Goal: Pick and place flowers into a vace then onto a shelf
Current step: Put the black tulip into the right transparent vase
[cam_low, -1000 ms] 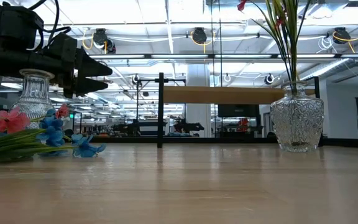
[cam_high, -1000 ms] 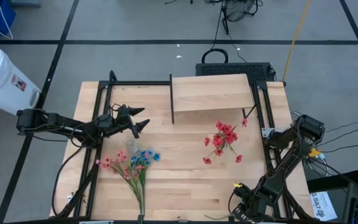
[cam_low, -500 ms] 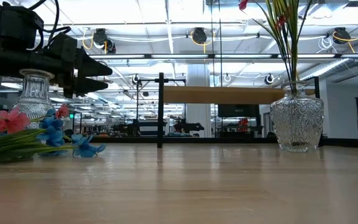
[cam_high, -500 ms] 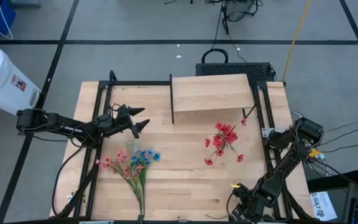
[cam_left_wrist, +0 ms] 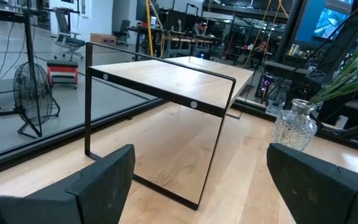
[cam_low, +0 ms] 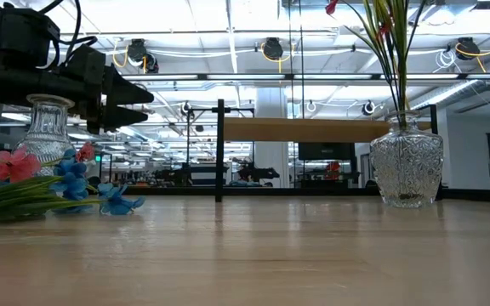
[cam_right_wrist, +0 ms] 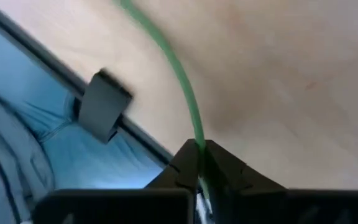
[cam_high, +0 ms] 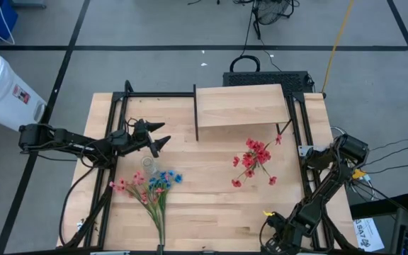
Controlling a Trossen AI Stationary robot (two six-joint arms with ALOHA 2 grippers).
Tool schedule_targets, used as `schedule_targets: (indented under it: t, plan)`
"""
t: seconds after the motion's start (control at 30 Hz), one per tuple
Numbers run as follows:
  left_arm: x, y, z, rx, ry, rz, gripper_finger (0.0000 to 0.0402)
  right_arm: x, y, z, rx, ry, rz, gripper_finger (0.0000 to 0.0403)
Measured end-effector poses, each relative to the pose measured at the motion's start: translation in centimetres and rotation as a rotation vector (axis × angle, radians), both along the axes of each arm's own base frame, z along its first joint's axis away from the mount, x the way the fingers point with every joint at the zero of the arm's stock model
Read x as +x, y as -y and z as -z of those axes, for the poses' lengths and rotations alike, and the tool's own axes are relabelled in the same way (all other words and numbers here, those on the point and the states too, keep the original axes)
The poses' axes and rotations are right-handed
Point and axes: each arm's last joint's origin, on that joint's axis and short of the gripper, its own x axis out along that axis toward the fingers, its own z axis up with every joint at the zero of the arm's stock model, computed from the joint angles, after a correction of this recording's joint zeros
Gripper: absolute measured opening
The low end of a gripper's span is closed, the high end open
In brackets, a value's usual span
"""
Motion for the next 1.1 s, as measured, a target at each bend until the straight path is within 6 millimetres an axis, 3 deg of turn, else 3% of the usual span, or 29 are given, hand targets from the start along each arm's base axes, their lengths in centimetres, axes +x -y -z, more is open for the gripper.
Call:
schedule_targets:
  t: [0.33,0.57,0.8,0.93,1.1]
  plan:
    - [0.0,0.0,0.0,0.0,-0.001,0.0,0.0365,1.4,1.1,-0.7,0.012,0.015,0.037,0.0002]
    - [0.0,0.0,0.0,0.0,0.0,0.0,0.0365,2.2,2.8,-5.5,-0.054,0.426,0.189,0.0001]
    - [0.0,0.0,0.0,0.0,-0.001,0.0,0.0365,2.2,5.4,-10.4,-0.021,0.698,0.357,0.0001]
    - [0.0,0.0,0.0,0.0,-0.001,0.0,0.0365,2.3,6.3,-11.4,0.006,0.802,0.42,0.0]
    - [0.0,0.0,0.0,0.0,-0.001,0.0,0.0365,2.8,6.7,-11.0,0.024,0.889,0.485,0.0]
